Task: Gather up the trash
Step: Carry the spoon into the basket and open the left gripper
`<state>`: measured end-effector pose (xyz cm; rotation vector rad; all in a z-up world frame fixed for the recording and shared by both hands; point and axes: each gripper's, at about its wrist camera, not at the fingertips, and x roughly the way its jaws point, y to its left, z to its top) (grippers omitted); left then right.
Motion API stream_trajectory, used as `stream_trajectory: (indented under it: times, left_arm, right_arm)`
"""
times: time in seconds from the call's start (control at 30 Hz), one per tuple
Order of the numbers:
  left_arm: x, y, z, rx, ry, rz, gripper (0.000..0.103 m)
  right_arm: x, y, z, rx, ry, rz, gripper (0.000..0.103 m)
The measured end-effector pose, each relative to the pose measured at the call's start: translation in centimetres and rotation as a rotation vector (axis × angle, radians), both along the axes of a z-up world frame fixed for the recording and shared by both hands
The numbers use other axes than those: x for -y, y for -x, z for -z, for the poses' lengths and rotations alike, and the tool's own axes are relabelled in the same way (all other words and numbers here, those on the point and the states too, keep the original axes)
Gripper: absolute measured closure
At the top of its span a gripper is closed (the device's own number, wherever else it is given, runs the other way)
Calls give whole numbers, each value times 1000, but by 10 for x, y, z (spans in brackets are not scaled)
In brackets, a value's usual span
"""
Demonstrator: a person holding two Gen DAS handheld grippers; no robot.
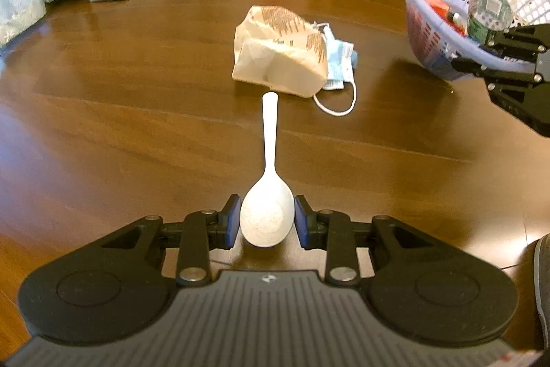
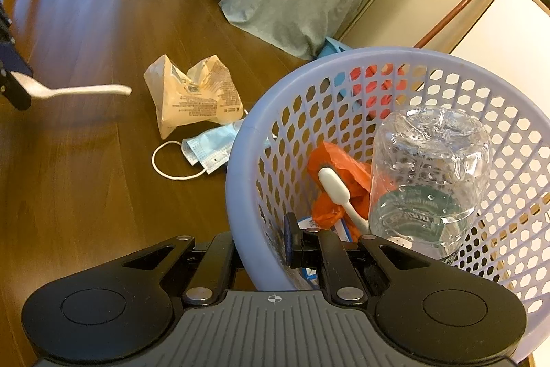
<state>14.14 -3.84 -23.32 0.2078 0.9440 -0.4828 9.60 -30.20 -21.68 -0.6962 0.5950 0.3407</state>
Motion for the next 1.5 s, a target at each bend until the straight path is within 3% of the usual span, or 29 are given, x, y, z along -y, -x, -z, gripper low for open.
stream_trajectory:
  times: [0.4,0.73,1.07,1.3,1.4,1.5]
  left_arm:
    - [12,-13,-47,78,62,65,76]
    - [36,-23,-91,129,120,189,76]
    - [100,-40,-130,197,125,418,76]
    - [164,-60,-141,196,112,567,76]
    - [188,-70,-138,197,120,583,75]
    - [195,-79,-138,208,170,550,67]
  right_arm:
    - [-2,-2,2,2,-9,1,96]
    - [-2,-4,3,8,-23,-3,96]
    - [-3,4,4,13,-33,-30,96]
    - [-1,5,1,13,-55,-31,96]
    - [0,6,1,14,-61,-29,96]
    - [1,6,1,15,-67,-28,96]
